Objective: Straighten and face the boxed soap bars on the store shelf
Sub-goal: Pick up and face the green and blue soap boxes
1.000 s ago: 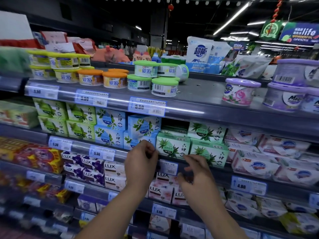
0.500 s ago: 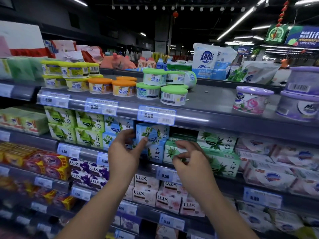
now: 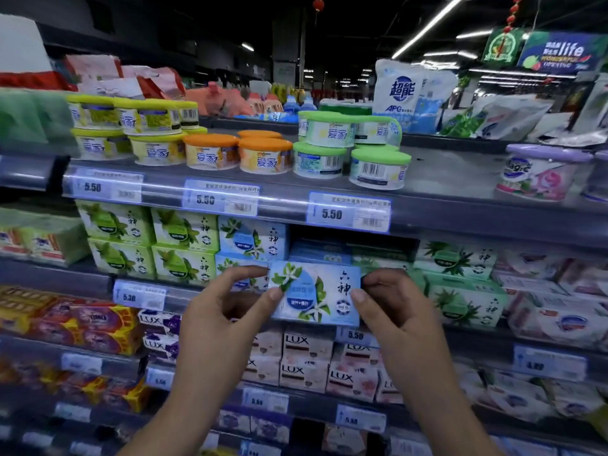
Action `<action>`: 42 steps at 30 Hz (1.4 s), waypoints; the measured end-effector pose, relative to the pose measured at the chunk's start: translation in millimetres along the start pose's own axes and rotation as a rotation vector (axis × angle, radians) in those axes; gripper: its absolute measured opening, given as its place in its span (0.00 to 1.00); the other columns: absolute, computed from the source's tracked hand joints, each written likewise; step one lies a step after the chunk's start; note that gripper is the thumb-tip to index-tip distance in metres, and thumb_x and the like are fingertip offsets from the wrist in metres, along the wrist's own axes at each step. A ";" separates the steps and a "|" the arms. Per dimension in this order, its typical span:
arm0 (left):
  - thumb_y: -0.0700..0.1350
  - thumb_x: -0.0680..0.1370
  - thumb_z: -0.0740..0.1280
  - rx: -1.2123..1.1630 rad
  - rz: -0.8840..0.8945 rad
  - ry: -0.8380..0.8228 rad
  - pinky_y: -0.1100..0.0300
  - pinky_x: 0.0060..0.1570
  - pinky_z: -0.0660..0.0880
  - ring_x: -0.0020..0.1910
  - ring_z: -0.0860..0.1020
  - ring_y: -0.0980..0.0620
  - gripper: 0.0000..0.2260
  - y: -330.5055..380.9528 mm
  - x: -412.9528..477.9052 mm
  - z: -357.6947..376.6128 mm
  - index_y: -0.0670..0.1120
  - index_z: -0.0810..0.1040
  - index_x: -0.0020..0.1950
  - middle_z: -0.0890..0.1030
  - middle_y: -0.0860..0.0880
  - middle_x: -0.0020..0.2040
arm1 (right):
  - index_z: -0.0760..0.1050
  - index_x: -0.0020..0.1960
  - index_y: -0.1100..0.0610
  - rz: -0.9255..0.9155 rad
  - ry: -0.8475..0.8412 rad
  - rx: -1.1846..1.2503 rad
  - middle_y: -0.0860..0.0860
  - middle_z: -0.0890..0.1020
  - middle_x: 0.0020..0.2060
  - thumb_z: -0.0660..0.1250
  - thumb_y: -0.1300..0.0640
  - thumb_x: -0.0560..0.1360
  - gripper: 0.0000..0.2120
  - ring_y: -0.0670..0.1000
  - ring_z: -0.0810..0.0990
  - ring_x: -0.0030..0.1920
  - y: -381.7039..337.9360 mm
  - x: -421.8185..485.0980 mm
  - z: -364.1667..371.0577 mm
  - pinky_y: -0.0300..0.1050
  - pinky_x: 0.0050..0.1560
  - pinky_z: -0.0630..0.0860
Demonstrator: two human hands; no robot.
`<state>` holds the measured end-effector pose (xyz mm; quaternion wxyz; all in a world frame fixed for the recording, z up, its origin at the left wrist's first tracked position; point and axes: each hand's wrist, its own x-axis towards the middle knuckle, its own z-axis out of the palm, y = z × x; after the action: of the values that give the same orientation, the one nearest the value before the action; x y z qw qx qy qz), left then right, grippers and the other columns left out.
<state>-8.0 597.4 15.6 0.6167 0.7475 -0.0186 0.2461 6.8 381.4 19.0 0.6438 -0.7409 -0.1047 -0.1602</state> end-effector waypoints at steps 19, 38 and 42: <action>0.54 0.72 0.72 -0.097 -0.016 -0.081 0.71 0.42 0.80 0.43 0.86 0.59 0.08 8.1 -14.2 -9.5 0.55 0.84 0.50 0.88 0.58 0.43 | 0.80 0.52 0.43 0.018 0.131 0.042 0.46 0.89 0.49 0.72 0.44 0.72 0.10 0.45 0.87 0.49 -7.0 -33.2 4.2 0.40 0.44 0.83; 0.50 0.76 0.72 -0.121 -0.039 0.002 0.63 0.43 0.84 0.40 0.86 0.56 0.06 33.2 -38.1 3.5 0.57 0.85 0.52 0.86 0.56 0.41 | 0.79 0.53 0.39 0.064 0.062 0.145 0.40 0.85 0.47 0.70 0.30 0.70 0.17 0.41 0.84 0.46 -5.5 -33.4 -9.4 0.44 0.48 0.80; 0.56 0.70 0.72 -0.215 -0.099 -0.012 0.64 0.40 0.83 0.40 0.87 0.52 0.09 29.2 -32.1 -1.2 0.58 0.87 0.48 0.87 0.54 0.42 | 0.78 0.52 0.40 0.030 0.048 0.131 0.44 0.85 0.46 0.69 0.32 0.69 0.17 0.45 0.84 0.45 -12.3 -31.5 -3.6 0.47 0.46 0.82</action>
<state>-46.3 582.7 29.9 0.7044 0.6786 -0.0117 0.2077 -27.2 381.3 19.0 0.6956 -0.6945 -0.0883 -0.1610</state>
